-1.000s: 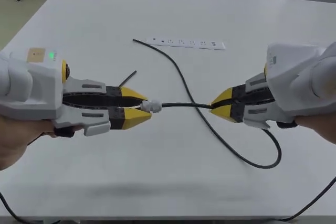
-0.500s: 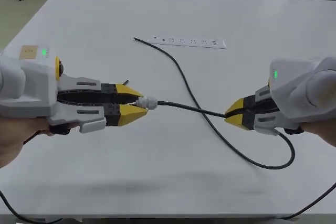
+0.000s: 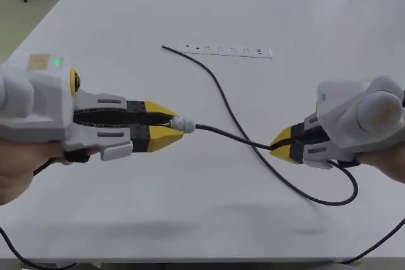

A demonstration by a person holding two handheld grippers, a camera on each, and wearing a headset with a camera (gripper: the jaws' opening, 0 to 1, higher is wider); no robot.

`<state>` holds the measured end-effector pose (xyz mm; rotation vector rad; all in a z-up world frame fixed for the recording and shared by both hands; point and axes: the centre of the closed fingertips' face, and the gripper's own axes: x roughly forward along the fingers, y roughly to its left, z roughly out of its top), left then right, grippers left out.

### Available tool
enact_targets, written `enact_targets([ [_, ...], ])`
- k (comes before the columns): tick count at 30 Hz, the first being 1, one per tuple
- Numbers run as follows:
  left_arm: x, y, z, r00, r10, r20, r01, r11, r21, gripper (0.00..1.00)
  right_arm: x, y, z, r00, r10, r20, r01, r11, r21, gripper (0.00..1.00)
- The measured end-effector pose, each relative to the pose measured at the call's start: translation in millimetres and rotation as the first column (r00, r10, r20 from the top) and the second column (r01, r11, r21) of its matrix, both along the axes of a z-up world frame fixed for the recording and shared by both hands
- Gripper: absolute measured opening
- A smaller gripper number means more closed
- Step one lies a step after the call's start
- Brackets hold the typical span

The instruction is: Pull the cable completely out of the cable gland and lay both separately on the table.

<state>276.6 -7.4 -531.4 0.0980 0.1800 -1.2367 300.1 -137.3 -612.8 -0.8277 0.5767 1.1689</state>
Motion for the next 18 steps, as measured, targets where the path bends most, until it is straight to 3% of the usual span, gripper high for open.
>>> enact_targets([
  [5, 1.8, -0.3, -4.3, 1.0, 0.012, -0.005, -0.012, 1.0, 0.009, 0.15, 4.2, -4.0, -4.3, 1.0, -0.005, 0.01, 0.005, 0.999, -0.031, 0.0],
  [7, 2.7, -0.3, -5.0, 1.0, 0.018, -0.006, -0.018, 1.0, 0.008, 0.15, 4.6, -4.7, -3.8, 1.0, -0.017, 0.006, 0.018, 0.999, -0.032, 0.06],
  [9, 3.4, -0.3, -4.7, 1.0, 0.021, -0.005, -0.021, 1.0, 0.008, 0.15, 0.7, 2.2, 0.4, 0.999, -0.039, -0.028, 0.04, 0.999, 0.023, 0.18],
  [10, 4.3, -0.3, -3.8, 1.0, 0.025, -0.004, -0.025, 1.0, 0.003, 0.15, -4.3, 7.4, 5.2, 0.998, -0.041, -0.054, 0.044, 0.998, 0.055, 0.18],
  [14, 7.0, -0.7, -4.4, 0.999, 0.034, 0.001, -0.034, 0.999, 0.011, 0.15, -4.8, 24.5, 33.1, 1.0, -0.026, 0.011, 0.024, 0.99, 0.138, 0.19],
  [18, 7.0, -1.9, -5.9, 1.0, 0.031, -0.001, -0.03, 0.999, 0.016, 0.15, -7.8, 48.6, 70.2, 0.999, -0.021, 0.031, 0.011, 0.961, 0.275, 0.19],
])
